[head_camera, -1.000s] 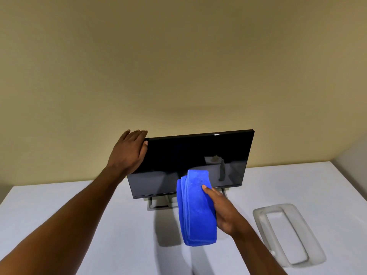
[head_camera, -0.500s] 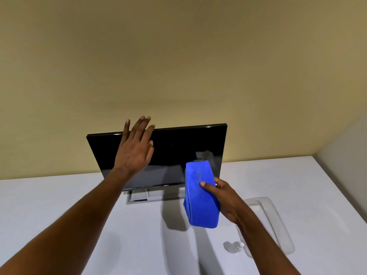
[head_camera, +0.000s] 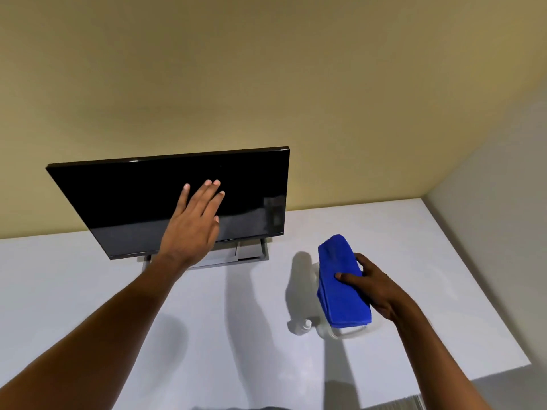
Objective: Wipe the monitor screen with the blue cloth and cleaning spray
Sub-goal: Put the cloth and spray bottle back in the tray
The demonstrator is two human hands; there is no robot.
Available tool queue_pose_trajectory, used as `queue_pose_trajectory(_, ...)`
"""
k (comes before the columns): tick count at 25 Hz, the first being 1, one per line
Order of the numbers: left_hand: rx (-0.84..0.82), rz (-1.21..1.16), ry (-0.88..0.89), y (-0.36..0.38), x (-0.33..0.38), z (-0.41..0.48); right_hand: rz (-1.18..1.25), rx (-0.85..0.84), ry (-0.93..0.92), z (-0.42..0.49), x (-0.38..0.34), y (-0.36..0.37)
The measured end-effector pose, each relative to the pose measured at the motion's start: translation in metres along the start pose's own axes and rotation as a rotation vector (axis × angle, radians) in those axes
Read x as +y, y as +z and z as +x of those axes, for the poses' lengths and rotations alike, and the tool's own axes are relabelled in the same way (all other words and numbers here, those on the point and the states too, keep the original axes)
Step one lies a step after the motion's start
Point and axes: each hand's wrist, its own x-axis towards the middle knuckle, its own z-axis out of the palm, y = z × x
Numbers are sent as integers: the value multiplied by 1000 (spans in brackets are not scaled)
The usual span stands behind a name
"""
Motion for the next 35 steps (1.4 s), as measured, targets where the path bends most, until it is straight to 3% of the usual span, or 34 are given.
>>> queue_pose_trajectory(4, -104, -38, 8, 34, 39, -17, -306, 203, -22, 11, 29, -14)
queue_pose_trajectory(10, -207, -98, -13, 75, 88, -59, -837, 637, -164, 37, 65, 10)
queue_pose_trajectory(15, -251, -119, 3, 98, 108, -94, -1129, 454, -197, 66, 107, 52)
queue_pose_trajectory(18, -231, -116, 28, 103, 117, -109, -1131, 400, -223, 75, 117, 63)
queue_pose_trajectory(23, -345, -95, -52, 117, 149, -134, -1101, 503, -245, 68, 117, 47)
queue_pose_trajectory(26, -371, -101, -48, 120, 154, -147, -1120, 337, -224, 73, 124, 47)
queue_pose_trajectory(29, -376, -132, -58, 124, 159, -158, -946, 151, -190, 70, 128, 41)
queue_pose_trajectory(33, -407, -169, -121, 136, 168, -171, -953, 220, -164, 60, 137, 26)
queue_pose_trajectory(35, -479, -172, -176, 144, 174, -179, -1008, 168, -147, 55, 139, 28)
